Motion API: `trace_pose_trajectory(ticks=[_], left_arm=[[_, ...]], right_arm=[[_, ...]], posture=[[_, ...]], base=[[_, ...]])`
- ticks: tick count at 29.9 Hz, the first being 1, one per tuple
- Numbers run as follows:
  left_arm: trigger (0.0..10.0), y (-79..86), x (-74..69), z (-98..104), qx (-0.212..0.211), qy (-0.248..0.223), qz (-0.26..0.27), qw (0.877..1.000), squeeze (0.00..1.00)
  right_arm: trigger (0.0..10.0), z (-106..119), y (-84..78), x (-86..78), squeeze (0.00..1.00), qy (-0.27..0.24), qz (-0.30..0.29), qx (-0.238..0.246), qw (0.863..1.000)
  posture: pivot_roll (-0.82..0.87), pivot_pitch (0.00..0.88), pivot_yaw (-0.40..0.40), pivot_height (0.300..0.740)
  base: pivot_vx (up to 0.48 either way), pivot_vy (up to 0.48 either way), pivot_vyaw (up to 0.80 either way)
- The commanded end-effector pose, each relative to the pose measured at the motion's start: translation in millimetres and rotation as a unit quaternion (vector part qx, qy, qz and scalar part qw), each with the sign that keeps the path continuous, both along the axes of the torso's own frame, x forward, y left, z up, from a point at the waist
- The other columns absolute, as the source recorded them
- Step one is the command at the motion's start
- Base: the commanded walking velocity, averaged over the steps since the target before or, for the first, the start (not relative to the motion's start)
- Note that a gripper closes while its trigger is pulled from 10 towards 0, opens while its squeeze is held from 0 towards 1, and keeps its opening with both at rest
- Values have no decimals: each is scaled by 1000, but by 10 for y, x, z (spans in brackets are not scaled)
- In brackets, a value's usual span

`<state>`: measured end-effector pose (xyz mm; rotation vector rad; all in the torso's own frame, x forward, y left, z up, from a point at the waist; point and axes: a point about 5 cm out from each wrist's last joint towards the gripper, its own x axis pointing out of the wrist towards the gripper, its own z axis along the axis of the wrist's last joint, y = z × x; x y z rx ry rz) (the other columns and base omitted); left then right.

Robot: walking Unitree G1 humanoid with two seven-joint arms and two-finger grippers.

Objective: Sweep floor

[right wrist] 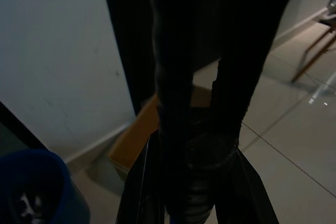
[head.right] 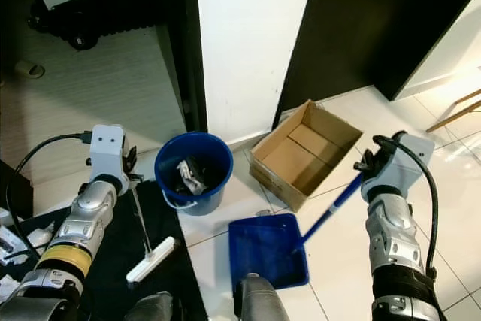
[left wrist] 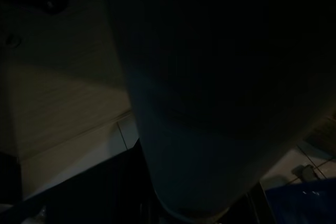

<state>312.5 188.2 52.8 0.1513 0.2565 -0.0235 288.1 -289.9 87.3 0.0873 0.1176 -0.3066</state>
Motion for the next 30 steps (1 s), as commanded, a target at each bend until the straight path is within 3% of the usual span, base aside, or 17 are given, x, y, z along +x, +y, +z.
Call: trace_pose_trajectory(ticks=[1,9,14,30], left_arm=[[10000,-54,-14,-25,0,4,-13,1000,0],[10000,-85,-17,-36,-4,5,-12,1000,0],[10000,-72,-38,-53,-6,6,-10,1000,0],[10000,-102,-81,-98,-10,12,-12,1000,0]], right_arm=[[10000,155,-33,50,0,-21,-7,-6,1000],[10000,339,-77,80,0,-24,-8,-13,1000],[10000,389,-134,10,0,-8,-18,-15,1000],[10000,545,-76,-106,0,24,10,0,1000]], posture=[[-36,63,-3,740],[-41,59,-10,740],[-48,60,-13,740],[-64,74,-14,740]], base=[[0,-480,0],[0,-480,0],[0,-480,0],[0,-480,0]])
